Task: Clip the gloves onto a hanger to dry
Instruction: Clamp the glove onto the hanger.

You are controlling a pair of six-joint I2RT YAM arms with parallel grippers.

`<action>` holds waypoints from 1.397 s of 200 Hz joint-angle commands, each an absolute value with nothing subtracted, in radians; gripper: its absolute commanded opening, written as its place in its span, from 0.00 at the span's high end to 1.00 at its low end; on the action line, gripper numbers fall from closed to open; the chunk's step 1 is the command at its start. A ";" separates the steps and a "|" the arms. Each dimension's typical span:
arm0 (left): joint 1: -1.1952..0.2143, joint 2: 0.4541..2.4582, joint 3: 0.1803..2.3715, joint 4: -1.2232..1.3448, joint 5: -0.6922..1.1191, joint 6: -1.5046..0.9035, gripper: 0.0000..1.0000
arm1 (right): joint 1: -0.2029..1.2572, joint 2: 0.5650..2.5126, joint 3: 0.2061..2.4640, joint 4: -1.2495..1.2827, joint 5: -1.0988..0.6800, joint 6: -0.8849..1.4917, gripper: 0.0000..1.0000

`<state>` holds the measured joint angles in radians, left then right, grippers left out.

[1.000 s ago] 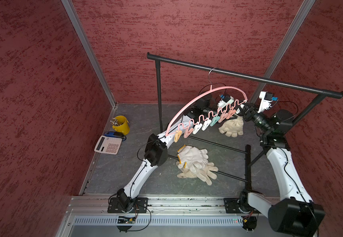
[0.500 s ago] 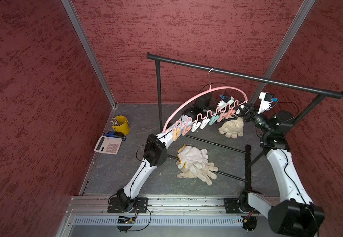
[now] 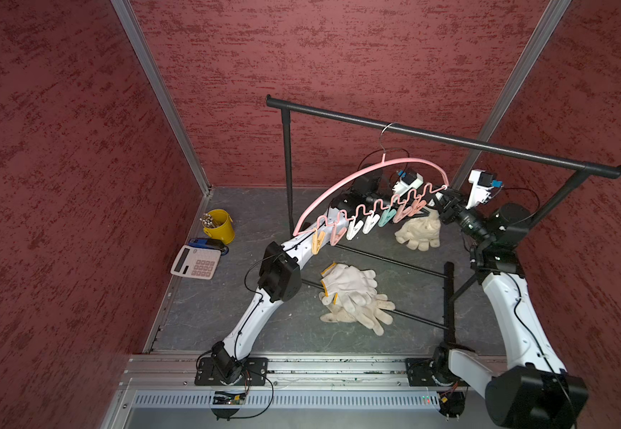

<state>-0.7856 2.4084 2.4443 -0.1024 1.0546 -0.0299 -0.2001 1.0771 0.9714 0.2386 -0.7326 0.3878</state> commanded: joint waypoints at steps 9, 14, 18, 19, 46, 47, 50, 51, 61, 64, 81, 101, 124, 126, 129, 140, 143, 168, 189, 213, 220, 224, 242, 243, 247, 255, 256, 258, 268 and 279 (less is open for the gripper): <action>-0.781 2.350 2.436 -0.069 1.058 -0.034 1.00 | -0.205 1.063 0.967 0.254 -0.710 0.388 1.00; -0.782 2.350 2.437 -0.069 1.051 -0.033 1.00 | -0.205 1.062 0.969 0.251 -0.709 0.387 1.00; -0.781 2.350 2.437 -0.070 1.045 -0.033 1.00 | -0.205 1.060 0.971 0.250 -0.707 0.387 1.00; -0.782 2.350 2.437 -0.070 1.044 -0.033 1.00 | -0.206 1.060 0.971 0.249 -0.707 0.389 0.99; -0.782 2.349 2.432 -0.075 0.988 -0.034 0.91 | -0.205 1.057 0.983 0.249 -0.707 0.401 0.69; -0.782 2.349 2.431 -0.075 0.986 -0.034 0.91 | -0.205 1.057 0.984 0.249 -0.707 0.401 0.68; -0.782 2.349 2.431 -0.077 0.980 -0.036 0.90 | -0.205 1.057 0.986 0.249 -0.707 0.402 0.65; -0.782 2.349 2.432 -0.077 0.978 -0.036 0.89 | -0.205 1.057 0.987 0.249 -0.708 0.403 0.64; -0.782 2.349 2.428 -0.083 0.956 -0.037 0.84 | -0.205 1.056 0.991 0.249 -0.712 0.405 0.59; -0.783 2.347 2.427 -0.085 0.946 -0.036 0.83 | -0.205 1.055 0.991 0.248 -0.712 0.406 0.58; -0.783 2.344 2.415 -0.090 0.914 -0.035 0.81 | -0.205 1.050 0.992 0.245 -0.713 0.410 0.45; -0.783 2.334 2.384 -0.081 0.866 -0.041 0.74 | -0.204 1.039 0.991 0.221 -0.705 0.398 0.31; -0.781 2.289 2.262 0.000 0.766 -0.058 0.62 | -0.205 1.022 0.990 0.179 -0.677 0.391 0.23; -0.779 2.283 2.244 0.010 0.755 -0.059 0.62 | -0.204 1.020 0.990 0.178 -0.676 0.391 0.23; -0.778 2.273 2.217 0.030 0.740 -0.063 0.60 | -0.205 1.017 0.988 0.174 -0.673 0.392 0.22; -0.776 2.234 2.124 0.089 0.648 -0.070 0.53 | -0.205 1.006 0.983 0.162 -0.664 0.396 0.21; -0.775 2.224 2.101 0.100 0.618 -0.071 0.51 | -0.205 1.003 0.981 0.159 -0.662 0.397 0.20; -0.764 2.162 1.982 0.100 0.433 -0.050 0.45 | -0.205 0.981 0.968 0.133 -0.647 0.402 0.19; -0.768 2.111 1.916 0.043 0.257 -0.004 0.37 | -0.205 0.970 0.965 0.116 -0.635 0.414 0.19; -0.769 2.041 1.837 0.012 0.101 0.015 0.23 | -0.205 0.960 0.969 0.107 -0.614 0.452 0.21; -0.768 2.019 1.818 0.001 0.056 0.015 0.19 | -0.205 0.956 0.968 0.104 -0.603 0.469 0.23; -0.769 2.009 1.806 -0.004 0.034 0.013 0.19 | -0.204 0.954 0.969 0.098 -0.595 0.478 0.23; -0.767 1.941 1.746 -0.016 -0.062 0.004 0.00 | -0.205 0.951 0.982 0.062 -0.586 0.517 0.26; -0.766 1.937 1.741 -0.016 -0.067 0.004 0.00 | -0.205 0.951 0.983 0.059 -0.587 0.517 0.27; -0.765 1.919 1.727 -0.020 -0.089 -0.002 0.00 | -0.204 0.951 0.988 0.046 -0.589 0.524 0.27; -0.764 1.889 1.698 -0.027 -0.130 -0.016 0.00 | -0.204 0.950 0.997 0.021 -0.596 0.538 0.29; -0.764 1.883 1.695 -0.027 -0.134 -0.018 0.00 | -0.205 0.949 0.999 0.017 -0.597 0.540 0.29; -0.764 1.874 1.689 -0.029 -0.143 -0.023 0.00 | -0.205 0.948 1.003 0.009 -0.598 0.542 0.30; -0.759 1.829 1.651 -0.043 -0.188 -0.044 0.00 | -0.206 0.944 1.013 -0.019 -0.613 0.560 0.32; -0.758 1.777 1.604 -0.054 -0.220 -0.067 0.00 | -0.205 0.938 1.024 -0.053 -0.633 0.573 0.35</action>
<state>-0.7666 1.8809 1.6733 -0.0238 -0.0593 -0.0216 -0.2001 0.9611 0.9745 0.0380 -0.6182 0.5144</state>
